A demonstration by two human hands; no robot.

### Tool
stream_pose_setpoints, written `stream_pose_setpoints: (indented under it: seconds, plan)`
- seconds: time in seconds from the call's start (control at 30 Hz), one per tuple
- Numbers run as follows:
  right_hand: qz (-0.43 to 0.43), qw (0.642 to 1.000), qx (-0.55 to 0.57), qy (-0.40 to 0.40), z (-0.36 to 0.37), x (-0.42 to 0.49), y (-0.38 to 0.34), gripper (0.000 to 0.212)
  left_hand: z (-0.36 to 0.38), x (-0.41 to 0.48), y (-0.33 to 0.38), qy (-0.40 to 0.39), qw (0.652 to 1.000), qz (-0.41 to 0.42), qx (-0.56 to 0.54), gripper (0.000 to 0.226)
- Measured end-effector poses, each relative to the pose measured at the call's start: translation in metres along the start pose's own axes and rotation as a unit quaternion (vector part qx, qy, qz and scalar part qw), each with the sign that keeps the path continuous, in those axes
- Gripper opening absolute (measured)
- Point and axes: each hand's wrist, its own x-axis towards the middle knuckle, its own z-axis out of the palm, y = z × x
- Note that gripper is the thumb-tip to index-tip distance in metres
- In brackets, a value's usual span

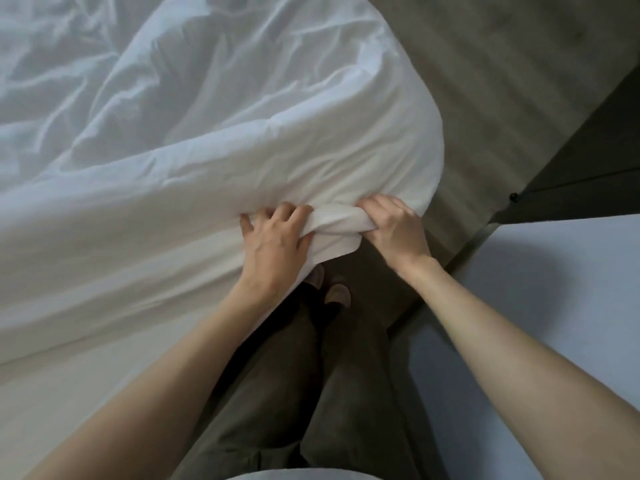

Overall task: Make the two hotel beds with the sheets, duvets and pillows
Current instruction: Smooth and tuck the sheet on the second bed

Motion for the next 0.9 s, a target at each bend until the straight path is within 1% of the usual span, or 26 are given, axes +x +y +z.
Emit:
stream_pose_setpoints:
  seconds: [0.1,0.23,0.43,0.53,0.63,0.77,0.83,0.9]
  plan:
    - [-0.013,0.999,-0.031,-0.011,-0.044,0.006,-0.015,0.031,-0.034,0.004,0.007,-0.024,0.998,0.019,-0.052,0.033]
    - [-0.01,0.998,-0.046,-0.033,-0.106,0.02,-0.034,0.031,-0.083,0.003,0.018,0.016,0.997,0.064,-0.049,0.031]
    - [-0.026,0.991,-0.087,-0.097,-0.175,0.069,-0.056,0.021,-0.152,0.031,0.029,0.062,0.997,0.043,-0.03,0.025]
    - [-0.041,0.988,-0.103,-0.104,-0.201,0.098,-0.059,0.02,-0.177,0.054,0.036,0.099,0.995,0.027,-0.008,0.025]
    - [-0.07,0.985,-0.112,-0.108,-0.227,0.136,-0.06,0.02,-0.196,0.082,0.041,0.148,0.989,-0.014,0.003,0.023]
    - [-0.113,0.983,-0.098,-0.107,-0.257,0.191,-0.058,0.019,-0.217,0.12,0.049,0.21,0.973,-0.092,0.023,0.023]
    - [-0.139,0.98,-0.084,-0.112,-0.271,0.222,-0.056,0.018,-0.228,0.138,0.056,0.237,0.961,-0.141,0.031,0.024]
    - [-0.175,0.974,-0.065,-0.125,-0.285,0.25,-0.057,0.019,-0.239,0.154,0.064,0.268,0.941,-0.204,0.025,0.025]
